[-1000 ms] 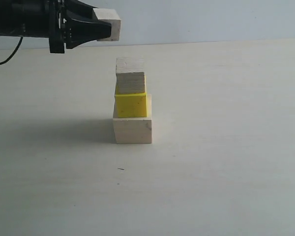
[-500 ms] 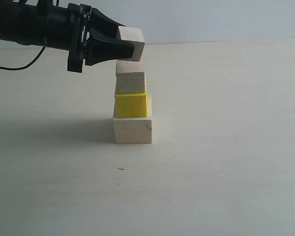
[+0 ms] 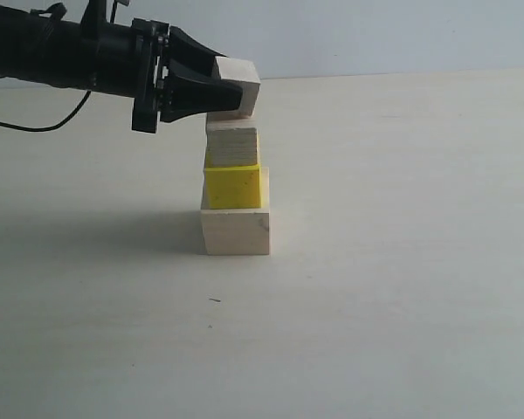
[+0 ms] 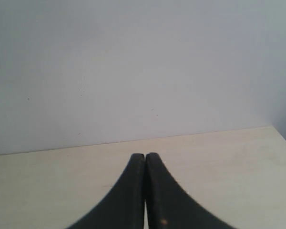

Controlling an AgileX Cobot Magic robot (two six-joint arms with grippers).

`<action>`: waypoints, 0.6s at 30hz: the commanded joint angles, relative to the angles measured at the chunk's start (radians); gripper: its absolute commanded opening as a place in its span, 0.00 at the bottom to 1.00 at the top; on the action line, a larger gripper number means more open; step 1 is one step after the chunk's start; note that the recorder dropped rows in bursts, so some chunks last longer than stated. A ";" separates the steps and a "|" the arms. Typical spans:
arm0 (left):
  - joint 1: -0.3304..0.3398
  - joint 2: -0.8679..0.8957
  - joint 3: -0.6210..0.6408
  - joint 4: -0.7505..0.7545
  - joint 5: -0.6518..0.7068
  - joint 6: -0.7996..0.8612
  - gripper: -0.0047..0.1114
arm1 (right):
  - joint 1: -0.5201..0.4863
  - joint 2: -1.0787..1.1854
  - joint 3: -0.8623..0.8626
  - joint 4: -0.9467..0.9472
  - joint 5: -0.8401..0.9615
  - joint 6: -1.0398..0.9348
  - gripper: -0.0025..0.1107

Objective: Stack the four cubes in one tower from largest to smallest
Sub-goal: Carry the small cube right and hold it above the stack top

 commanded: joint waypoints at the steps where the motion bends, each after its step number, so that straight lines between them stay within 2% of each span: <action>1: 0.001 -0.002 -0.007 0.014 0.007 -0.006 0.04 | -0.003 -0.002 0.005 0.004 -0.009 -0.012 0.02; 18: 0.001 -0.002 -0.005 0.016 0.007 -0.028 0.04 | -0.003 -0.002 0.005 0.004 -0.009 -0.014 0.02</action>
